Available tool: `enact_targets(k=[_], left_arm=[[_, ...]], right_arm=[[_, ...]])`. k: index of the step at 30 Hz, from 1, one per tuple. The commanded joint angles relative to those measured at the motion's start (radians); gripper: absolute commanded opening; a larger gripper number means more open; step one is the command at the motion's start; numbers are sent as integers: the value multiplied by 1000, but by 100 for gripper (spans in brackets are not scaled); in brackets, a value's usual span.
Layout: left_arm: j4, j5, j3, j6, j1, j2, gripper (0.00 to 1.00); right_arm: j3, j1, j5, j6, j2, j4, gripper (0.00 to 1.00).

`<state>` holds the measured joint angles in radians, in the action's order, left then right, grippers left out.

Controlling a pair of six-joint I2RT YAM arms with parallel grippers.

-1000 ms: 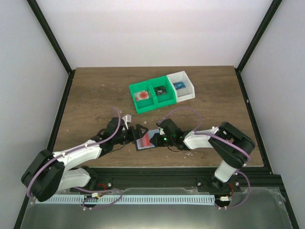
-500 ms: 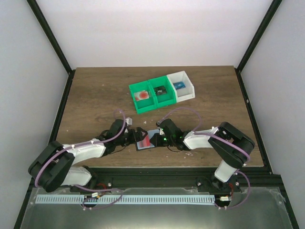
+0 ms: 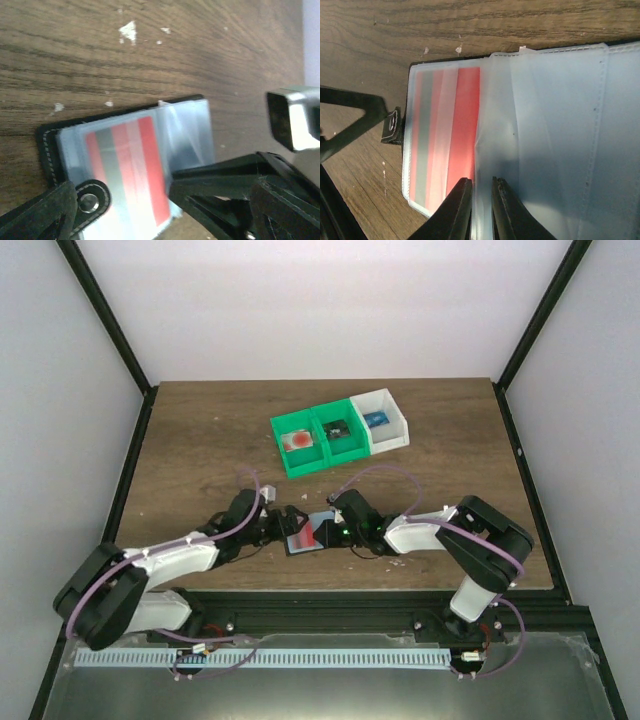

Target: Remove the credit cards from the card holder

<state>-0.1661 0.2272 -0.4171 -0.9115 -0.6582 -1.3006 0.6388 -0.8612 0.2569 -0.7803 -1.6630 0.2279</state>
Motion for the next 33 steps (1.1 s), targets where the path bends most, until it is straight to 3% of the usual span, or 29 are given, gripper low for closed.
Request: enact_targets(k=[1, 8, 15, 26, 33], left_arm=[[63, 41, -17, -8, -12, 108, 96], [43, 15, 44, -97, -113, 152, 97], [22, -64, 50, -83, -113, 84, 99], [-85, -17, 39, -80, -112, -28, 99], [-89, -9, 34, -89, -113, 4, 99]], right_arm=[[-22, -27, -6, -10, -38, -64, 14], [-31, -27, -12, -17, -32, -57, 14], [-32, -30, -11, -17, -23, -60, 14], [-40, -36, -10, -18, -23, -50, 14], [-49, -42, -3, -22, -39, -32, 14]])
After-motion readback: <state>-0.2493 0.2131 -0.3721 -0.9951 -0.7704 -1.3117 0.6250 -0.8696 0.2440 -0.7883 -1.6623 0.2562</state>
